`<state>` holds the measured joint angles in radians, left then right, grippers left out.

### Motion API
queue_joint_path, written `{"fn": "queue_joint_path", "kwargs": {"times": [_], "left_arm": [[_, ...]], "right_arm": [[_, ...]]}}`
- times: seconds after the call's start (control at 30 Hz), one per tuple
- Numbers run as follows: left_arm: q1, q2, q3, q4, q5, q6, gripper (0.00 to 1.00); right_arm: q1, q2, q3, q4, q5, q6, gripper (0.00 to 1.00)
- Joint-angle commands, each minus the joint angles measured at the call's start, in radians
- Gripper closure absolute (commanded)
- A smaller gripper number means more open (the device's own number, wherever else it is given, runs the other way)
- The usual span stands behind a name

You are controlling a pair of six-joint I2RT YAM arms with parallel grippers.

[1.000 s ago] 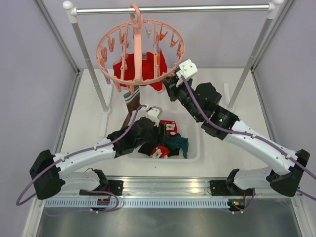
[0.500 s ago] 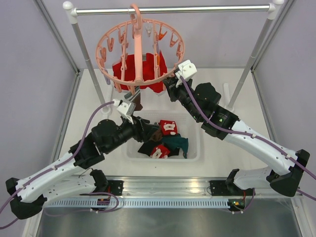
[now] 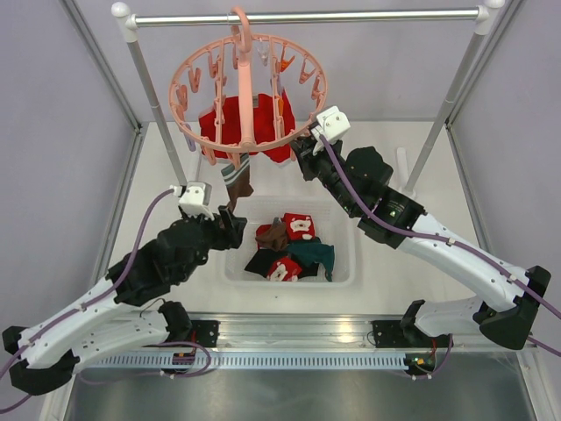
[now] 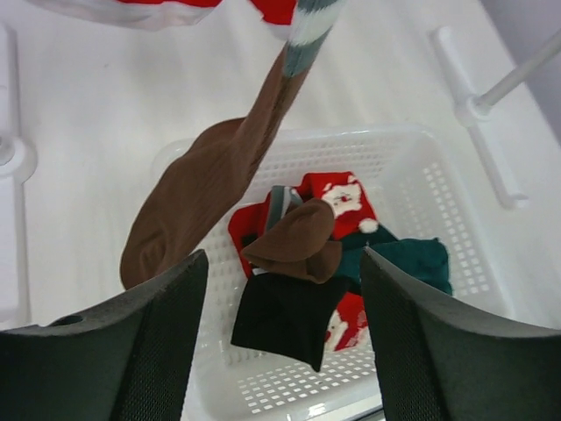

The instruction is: Remove the socks clipped to the hanger

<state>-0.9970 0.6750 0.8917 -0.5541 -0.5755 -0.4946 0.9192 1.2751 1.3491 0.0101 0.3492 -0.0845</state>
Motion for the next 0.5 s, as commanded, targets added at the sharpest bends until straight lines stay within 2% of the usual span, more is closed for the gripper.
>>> {"fn": "queue_joint_path", "kwargs": {"times": [0.0,0.27,0.37,0.47], "left_arm": [[0.006,0.083,-0.017,-0.047,-0.099,-0.045,0.26],[0.072,0.195,-0.030,0.022,-0.084,-0.019,0.22],[0.159,0.228,-0.056,0.062,0.023,-0.010,0.23],[0.211,0.264,-0.082,0.097,0.055,-0.022,0.27]], "right_arm": [[0.001,-0.022,0.042,-0.007,0.017,-0.018,0.91],[0.001,-0.025,0.041,-0.007,0.011,-0.018,0.91],[0.001,-0.029,0.041,-0.007,0.013,-0.021,0.91],[0.000,-0.033,0.039,-0.007,0.010,-0.021,0.91]]}}
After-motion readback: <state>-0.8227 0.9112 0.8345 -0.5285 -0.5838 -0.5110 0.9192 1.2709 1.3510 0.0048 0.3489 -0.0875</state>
